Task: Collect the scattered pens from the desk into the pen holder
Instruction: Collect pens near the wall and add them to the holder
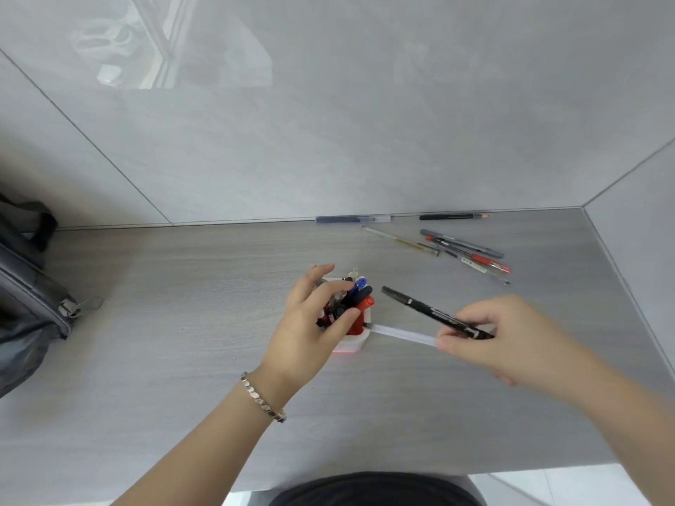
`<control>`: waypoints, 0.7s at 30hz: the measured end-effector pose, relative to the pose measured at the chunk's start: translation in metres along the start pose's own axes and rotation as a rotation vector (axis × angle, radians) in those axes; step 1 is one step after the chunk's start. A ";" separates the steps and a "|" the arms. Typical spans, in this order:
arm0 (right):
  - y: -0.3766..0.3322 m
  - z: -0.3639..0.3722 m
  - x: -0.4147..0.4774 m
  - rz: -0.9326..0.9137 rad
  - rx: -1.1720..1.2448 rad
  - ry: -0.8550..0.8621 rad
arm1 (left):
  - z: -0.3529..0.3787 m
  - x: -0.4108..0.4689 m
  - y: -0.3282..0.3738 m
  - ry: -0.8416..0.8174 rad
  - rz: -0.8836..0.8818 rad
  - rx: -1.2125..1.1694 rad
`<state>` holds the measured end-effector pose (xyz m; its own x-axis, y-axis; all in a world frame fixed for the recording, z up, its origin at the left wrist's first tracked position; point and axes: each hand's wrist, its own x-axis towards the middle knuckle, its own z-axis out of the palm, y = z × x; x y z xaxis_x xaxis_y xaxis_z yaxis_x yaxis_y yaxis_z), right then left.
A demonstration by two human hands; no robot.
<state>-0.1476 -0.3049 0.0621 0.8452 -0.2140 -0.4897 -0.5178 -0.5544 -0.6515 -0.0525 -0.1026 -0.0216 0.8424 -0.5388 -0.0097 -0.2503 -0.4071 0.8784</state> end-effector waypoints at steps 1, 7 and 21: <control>-0.005 0.004 0.005 -0.006 -0.073 0.015 | 0.000 0.000 0.000 -0.011 -0.002 -0.013; -0.038 0.046 0.041 -0.127 -0.028 0.270 | -0.009 -0.001 -0.002 -0.091 -0.002 -0.057; 0.008 0.024 0.037 -0.243 0.069 0.372 | -0.010 -0.001 -0.004 -0.093 0.020 0.009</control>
<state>-0.1239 -0.2982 0.0246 0.9268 -0.3660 -0.0842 -0.2954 -0.5720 -0.7652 -0.0474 -0.0932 -0.0207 0.7895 -0.6127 -0.0367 -0.2712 -0.4019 0.8746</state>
